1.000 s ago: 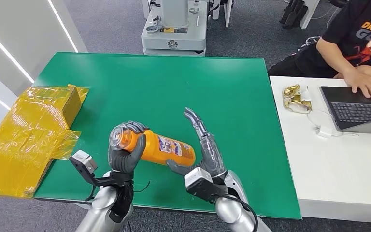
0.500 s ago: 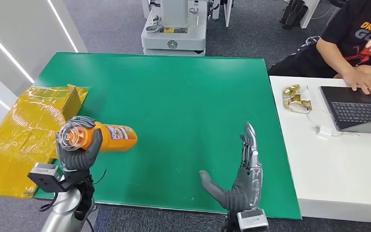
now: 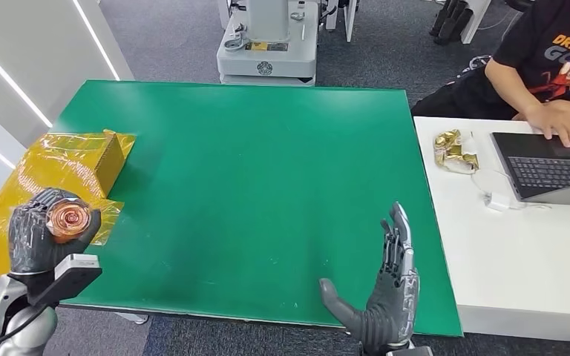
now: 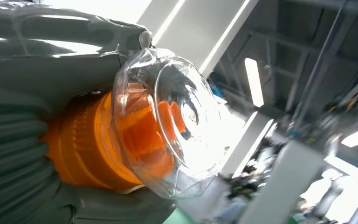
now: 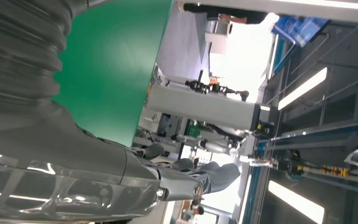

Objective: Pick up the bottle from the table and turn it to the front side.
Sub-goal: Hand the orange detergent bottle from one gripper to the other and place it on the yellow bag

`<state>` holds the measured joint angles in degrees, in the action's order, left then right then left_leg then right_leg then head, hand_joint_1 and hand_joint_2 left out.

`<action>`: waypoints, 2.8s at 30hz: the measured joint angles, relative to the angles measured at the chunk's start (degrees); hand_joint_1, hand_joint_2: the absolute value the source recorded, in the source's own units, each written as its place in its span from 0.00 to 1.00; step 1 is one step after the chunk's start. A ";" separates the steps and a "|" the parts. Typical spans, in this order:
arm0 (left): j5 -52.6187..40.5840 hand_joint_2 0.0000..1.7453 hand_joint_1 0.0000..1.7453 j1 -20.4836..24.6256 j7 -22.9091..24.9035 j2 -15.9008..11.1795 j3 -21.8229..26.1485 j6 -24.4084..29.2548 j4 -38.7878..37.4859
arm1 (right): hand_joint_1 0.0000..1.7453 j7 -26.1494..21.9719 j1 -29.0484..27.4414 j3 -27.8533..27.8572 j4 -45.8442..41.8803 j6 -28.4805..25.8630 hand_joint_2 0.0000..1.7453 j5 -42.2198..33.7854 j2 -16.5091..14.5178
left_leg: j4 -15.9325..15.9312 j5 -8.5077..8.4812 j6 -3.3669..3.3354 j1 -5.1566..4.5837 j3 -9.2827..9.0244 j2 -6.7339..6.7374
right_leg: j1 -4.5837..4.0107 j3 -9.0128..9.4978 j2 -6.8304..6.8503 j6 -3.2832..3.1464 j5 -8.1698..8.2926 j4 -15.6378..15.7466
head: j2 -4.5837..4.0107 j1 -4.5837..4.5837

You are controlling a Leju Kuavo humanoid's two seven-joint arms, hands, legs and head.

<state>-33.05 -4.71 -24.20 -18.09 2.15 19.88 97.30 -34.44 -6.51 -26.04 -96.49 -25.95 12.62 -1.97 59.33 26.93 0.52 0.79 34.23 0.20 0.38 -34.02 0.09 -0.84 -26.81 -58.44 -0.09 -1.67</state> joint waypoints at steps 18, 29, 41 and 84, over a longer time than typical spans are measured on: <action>-17.94 1.00 1.00 0.03 2.58 -10.25 3.40 -10.46 -5.66 | 0.00 0.98 -1.54 2.03 -1.25 5.30 1.00 1.12 -2.03 | 0.00 -0.01 0.02 0.02 -0.02 0.01 | 0.00 0.00 -0.01 -0.03 0.02 0.00 | 0.00 0.01; -22.01 1.00 1.00 7.74 -3.10 -19.26 -3.16 -14.80 -19.34 | 0.00 1.44 -1.60 2.50 -1.25 7.73 1.00 1.00 -2.31 | 0.00 -0.04 0.05 0.04 -0.02 0.02 | -0.01 -0.01 -0.03 -0.04 0.03 0.00 | 0.00 0.02; -27.40 1.00 1.00 23.83 -6.31 -20.28 -17.43 -14.93 -37.56 | 0.00 2.90 -1.54 2.68 -1.94 7.67 1.00 2.85 -2.71 | 0.03 -0.06 0.07 0.03 -0.02 0.00 | 0.00 0.02 -0.02 -0.04 0.07 0.00 | 0.00 0.03; -27.40 1.00 1.00 37.57 -5.59 -9.75 -33.84 -7.65 -58.12 | 0.00 4.66 -0.60 2.48 -2.38 8.10 1.00 2.57 -3.14 | 0.05 -0.05 0.07 0.03 -0.01 0.01 | 0.00 0.00 -0.04 -0.04 0.07 0.00 | 0.00 0.03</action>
<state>-60.46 32.86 -29.79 -27.84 -31.68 12.23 39.18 -29.79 -7.10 -23.56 -98.88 -17.85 15.19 -5.10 59.38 26.88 0.59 0.82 34.23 0.22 0.38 -34.03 0.06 -0.88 -26.74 -58.43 -0.09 -1.64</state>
